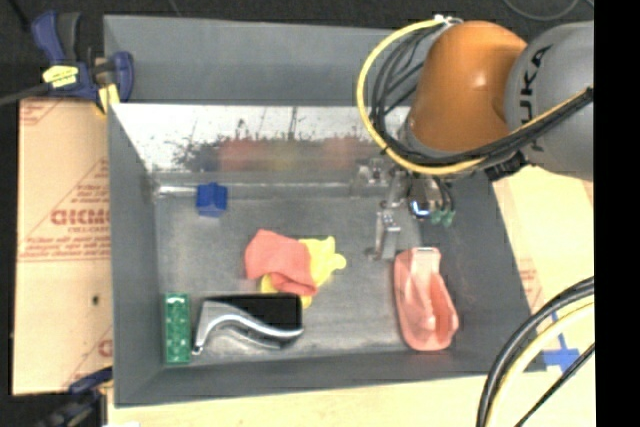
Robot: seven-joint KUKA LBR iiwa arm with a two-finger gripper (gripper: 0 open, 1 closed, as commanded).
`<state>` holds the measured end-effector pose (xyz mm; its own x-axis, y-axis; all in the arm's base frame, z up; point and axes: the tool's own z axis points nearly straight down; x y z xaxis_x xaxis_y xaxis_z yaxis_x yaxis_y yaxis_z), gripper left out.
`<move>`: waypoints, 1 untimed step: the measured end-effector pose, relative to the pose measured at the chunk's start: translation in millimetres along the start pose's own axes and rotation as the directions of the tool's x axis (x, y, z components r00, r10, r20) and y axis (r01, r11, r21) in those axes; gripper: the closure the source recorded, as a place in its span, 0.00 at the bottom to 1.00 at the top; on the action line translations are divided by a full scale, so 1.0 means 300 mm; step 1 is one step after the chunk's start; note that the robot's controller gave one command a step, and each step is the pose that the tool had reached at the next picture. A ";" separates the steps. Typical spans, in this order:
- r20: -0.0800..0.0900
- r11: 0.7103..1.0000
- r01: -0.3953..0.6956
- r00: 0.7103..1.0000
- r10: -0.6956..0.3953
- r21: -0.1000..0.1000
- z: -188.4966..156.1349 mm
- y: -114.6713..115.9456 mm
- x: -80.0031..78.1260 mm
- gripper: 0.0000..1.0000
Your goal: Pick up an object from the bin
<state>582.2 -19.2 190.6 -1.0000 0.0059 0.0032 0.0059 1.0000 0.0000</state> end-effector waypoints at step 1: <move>0.007 1.000 0.000 1.000 0.000 0.000 -0.016 0.000 -0.004 0.00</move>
Offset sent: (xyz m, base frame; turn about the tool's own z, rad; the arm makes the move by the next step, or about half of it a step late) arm 0.0245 0.0839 -0.0306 0.2256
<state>583.3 -19.2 195.5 -1.0000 0.0056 -0.0043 0.0056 1.0000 -0.0003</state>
